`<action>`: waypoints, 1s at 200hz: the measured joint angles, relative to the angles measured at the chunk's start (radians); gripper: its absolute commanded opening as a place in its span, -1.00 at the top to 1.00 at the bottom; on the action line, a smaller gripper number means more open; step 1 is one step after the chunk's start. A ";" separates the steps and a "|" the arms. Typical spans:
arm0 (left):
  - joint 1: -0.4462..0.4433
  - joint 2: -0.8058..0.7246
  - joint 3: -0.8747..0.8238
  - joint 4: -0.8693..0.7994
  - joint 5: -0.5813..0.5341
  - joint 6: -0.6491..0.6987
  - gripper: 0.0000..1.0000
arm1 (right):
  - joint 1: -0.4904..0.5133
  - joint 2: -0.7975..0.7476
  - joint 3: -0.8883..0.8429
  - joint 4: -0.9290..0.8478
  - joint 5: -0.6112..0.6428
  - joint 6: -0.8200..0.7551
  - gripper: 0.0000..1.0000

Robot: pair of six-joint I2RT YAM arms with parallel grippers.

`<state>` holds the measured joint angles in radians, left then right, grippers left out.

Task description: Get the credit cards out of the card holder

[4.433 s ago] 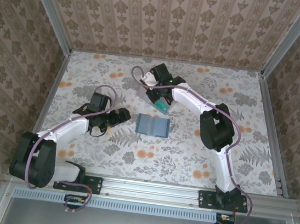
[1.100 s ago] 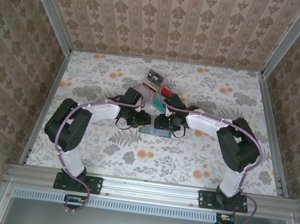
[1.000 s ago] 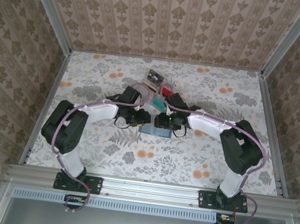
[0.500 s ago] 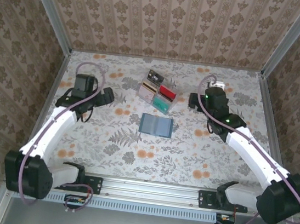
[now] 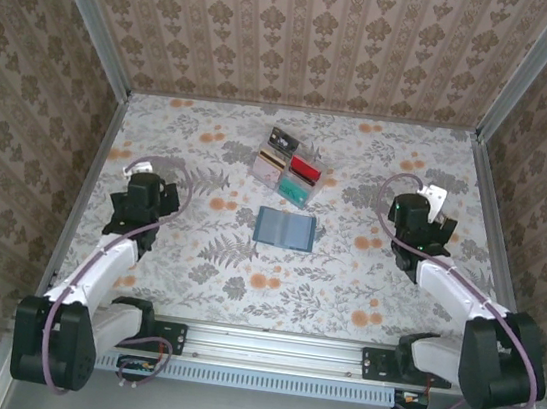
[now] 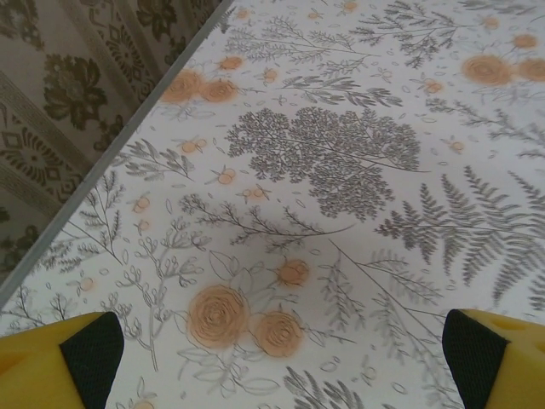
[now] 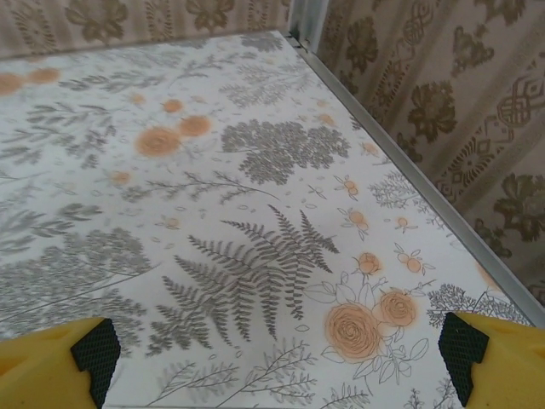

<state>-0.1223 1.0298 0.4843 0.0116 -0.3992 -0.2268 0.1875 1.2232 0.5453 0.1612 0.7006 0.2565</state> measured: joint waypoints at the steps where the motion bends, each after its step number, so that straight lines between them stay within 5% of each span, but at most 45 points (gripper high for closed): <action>1: 0.000 0.001 -0.002 0.003 -0.001 0.002 -1.00 | 0.000 0.003 -0.005 0.009 0.000 0.000 -0.99; 47: 0.016 0.132 -0.082 0.287 0.002 0.124 -1.00 | -0.004 0.092 -0.099 0.286 -0.045 -0.082 -0.99; 102: 0.040 0.289 -0.164 0.655 0.130 0.211 -1.00 | -0.026 0.145 -0.177 0.576 -0.187 -0.205 -0.99; 200: 0.045 0.508 -0.177 0.970 0.272 0.293 -1.00 | -0.084 0.234 -0.187 0.674 -0.430 -0.261 -0.99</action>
<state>-0.0769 1.5375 0.3077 0.9813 -0.1268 0.0658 0.1040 1.4570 0.3580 0.8356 0.2703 -0.0044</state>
